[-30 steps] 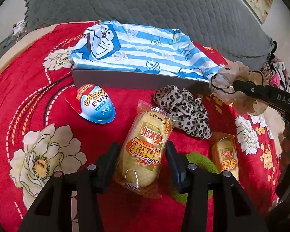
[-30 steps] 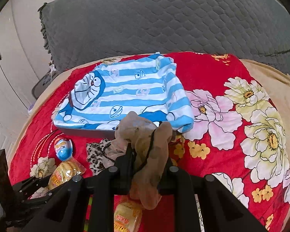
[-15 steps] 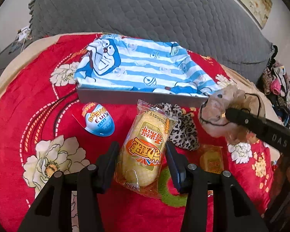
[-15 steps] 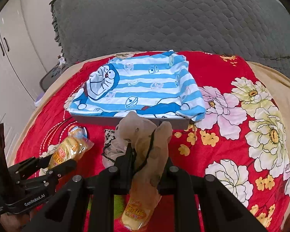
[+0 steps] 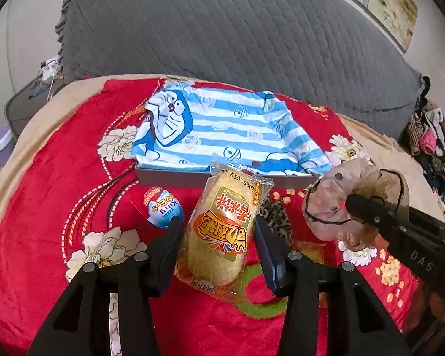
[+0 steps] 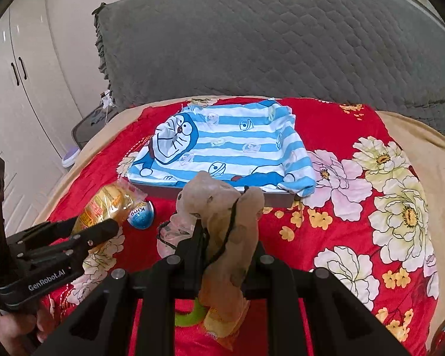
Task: Organize objects
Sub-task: 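Lift the mesh scrunchie with the right gripper while the left gripper lifts the cake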
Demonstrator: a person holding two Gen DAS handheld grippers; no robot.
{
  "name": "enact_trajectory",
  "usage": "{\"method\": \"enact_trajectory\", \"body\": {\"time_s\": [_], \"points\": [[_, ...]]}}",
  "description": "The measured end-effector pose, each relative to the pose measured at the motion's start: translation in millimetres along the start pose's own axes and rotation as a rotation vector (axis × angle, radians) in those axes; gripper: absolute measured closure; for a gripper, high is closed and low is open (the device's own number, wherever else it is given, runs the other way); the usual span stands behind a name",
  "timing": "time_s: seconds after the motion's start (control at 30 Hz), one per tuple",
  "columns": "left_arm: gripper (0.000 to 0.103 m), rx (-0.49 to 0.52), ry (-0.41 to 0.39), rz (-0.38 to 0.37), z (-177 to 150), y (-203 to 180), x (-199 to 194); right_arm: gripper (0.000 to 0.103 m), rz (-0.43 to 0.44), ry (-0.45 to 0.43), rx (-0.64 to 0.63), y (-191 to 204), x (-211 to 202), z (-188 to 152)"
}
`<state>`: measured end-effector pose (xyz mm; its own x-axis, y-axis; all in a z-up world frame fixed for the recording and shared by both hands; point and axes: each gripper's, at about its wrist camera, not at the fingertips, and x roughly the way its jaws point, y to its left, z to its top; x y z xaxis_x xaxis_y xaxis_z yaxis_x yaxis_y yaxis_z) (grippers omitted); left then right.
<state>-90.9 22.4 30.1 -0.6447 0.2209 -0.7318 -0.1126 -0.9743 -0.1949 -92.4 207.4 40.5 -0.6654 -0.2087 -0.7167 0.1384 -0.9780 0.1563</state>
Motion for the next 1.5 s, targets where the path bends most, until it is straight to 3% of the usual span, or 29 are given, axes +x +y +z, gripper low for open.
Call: {"method": "enact_trajectory", "body": {"time_s": [0.87,1.5], "points": [[0.053,0.001,-0.149,0.019,31.5,-18.1,-57.7,0.084,-0.013,-0.181,-0.039,8.7,-49.5,19.4],[0.053,0.008,-0.168,0.036,63.9,-24.1,-37.5,0.084,-0.055,-0.267,-0.074,17.0,-50.5,45.4]]}}
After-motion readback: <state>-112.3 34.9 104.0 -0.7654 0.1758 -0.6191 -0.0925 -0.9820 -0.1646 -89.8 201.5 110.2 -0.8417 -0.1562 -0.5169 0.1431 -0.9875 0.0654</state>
